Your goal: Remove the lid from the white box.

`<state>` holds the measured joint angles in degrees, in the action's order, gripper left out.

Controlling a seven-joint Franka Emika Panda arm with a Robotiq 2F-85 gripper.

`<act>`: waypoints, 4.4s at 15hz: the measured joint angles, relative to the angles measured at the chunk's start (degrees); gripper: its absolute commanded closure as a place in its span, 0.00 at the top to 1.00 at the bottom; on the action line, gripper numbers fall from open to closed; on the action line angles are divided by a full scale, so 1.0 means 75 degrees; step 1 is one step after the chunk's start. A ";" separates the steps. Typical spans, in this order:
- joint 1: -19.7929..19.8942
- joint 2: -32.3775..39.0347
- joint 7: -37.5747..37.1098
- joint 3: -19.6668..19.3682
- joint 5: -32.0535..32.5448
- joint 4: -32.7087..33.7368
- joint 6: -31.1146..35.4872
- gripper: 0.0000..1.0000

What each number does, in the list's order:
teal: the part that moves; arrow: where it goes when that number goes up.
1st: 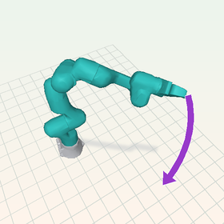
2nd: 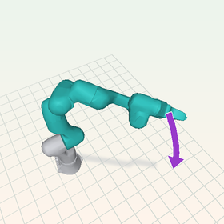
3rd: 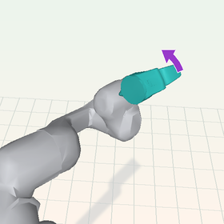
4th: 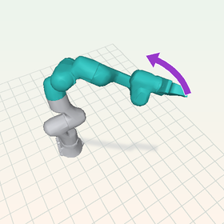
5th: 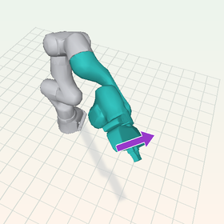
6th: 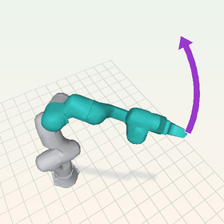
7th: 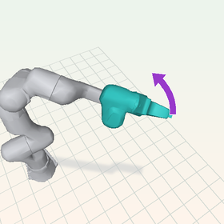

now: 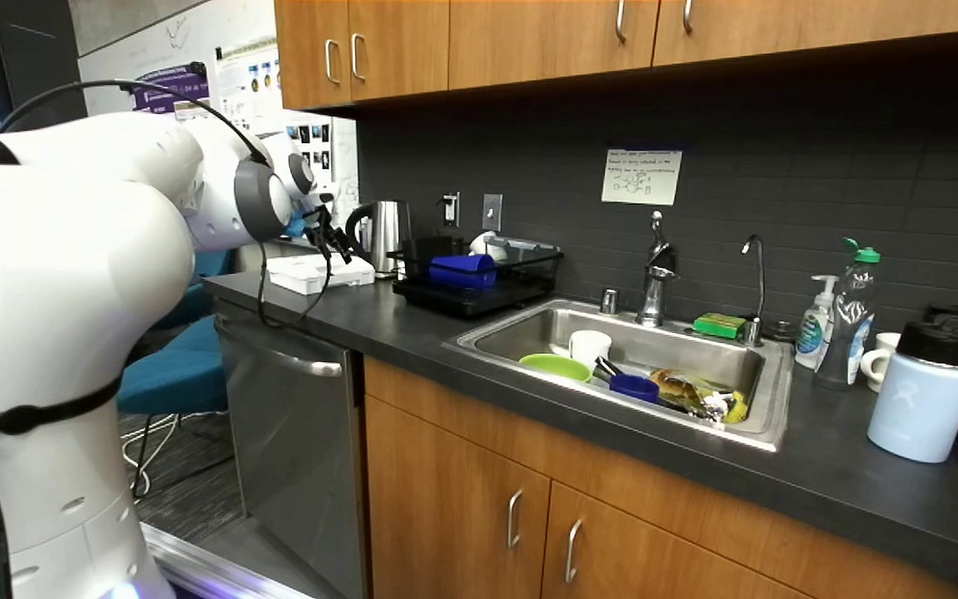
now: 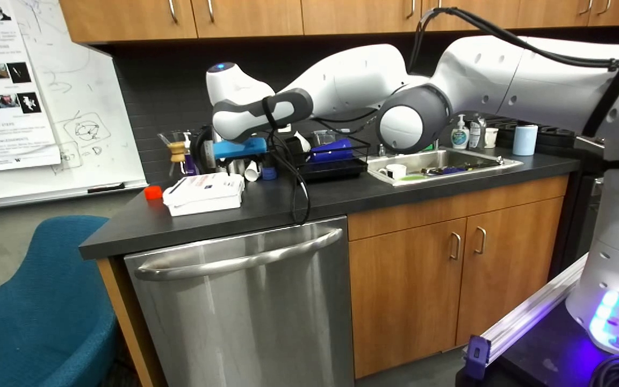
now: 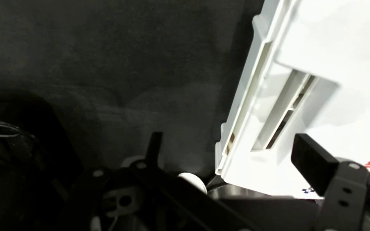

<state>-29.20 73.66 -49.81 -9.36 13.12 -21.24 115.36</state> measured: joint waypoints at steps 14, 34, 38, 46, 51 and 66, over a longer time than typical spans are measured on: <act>-0.0162 0.0001 -0.0335 -0.0422 0.0385 -0.0466 0.0466 1.00; -0.0008 0.0134 -0.0332 -0.0176 -0.0003 -0.0387 0.0437 1.00; 0.0090 0.0135 -0.0332 -0.0006 -0.0244 -0.0395 0.0597 1.00; 0.0261 0.0134 -0.0326 0.0232 -0.0315 -0.0454 0.0726 1.00; 0.0280 0.0135 -0.0246 0.0473 -0.0317 -0.0478 0.0745 1.00; 0.0275 0.0135 -0.0120 0.0709 -0.0317 -0.0422 0.0987 0.10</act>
<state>-27.14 74.68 -50.71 -4.05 10.74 -24.41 122.76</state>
